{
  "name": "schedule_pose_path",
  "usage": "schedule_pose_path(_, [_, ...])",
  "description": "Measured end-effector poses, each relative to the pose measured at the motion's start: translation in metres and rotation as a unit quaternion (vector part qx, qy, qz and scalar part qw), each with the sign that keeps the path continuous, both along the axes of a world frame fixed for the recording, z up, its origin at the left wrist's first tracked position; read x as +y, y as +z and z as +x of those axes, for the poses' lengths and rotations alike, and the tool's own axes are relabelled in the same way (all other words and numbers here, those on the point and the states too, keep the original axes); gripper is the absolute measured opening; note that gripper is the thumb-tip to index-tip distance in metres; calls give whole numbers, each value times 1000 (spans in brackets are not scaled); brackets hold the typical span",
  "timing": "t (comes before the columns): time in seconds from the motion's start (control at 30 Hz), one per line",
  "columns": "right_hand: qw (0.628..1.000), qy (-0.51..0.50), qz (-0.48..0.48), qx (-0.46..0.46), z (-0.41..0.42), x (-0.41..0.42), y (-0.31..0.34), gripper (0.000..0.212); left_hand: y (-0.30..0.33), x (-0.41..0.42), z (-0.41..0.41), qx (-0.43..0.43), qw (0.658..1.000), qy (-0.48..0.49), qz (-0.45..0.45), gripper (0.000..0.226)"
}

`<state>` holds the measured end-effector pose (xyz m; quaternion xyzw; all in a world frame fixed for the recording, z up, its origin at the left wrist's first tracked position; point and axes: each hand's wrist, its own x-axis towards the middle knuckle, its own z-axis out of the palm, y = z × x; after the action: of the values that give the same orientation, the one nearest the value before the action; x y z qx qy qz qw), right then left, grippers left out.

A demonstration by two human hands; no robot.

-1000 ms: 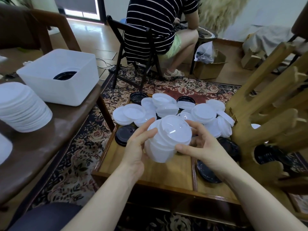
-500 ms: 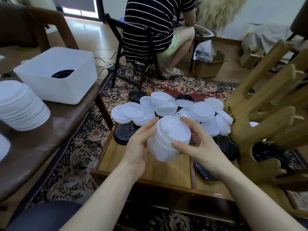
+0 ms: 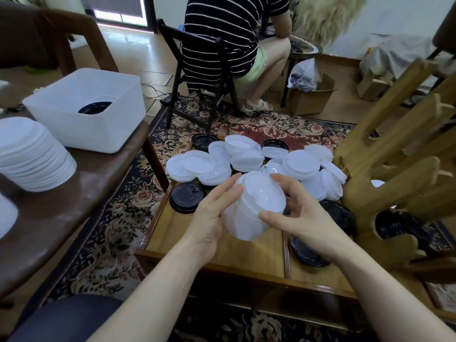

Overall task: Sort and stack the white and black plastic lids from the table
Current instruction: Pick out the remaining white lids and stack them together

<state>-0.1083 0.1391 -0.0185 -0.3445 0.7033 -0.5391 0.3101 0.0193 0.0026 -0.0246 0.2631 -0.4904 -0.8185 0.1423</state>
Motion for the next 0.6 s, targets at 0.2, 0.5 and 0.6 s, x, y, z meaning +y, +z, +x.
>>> schedule_pose_path(0.2, [999,-22,18,39,8,0,2,69,-7,-2,-1,-13,1000,-9,-22,62])
schedule_pose_path(0.5, [996,-18,43,75,13,0,-2,73,-10,-2,-1,-11,999,-10,-51,69])
schedule_pose_path(0.6, [997,-7,37,69,11,1,-2,68,-10,-3,-2,-13,998,-8,-54,69])
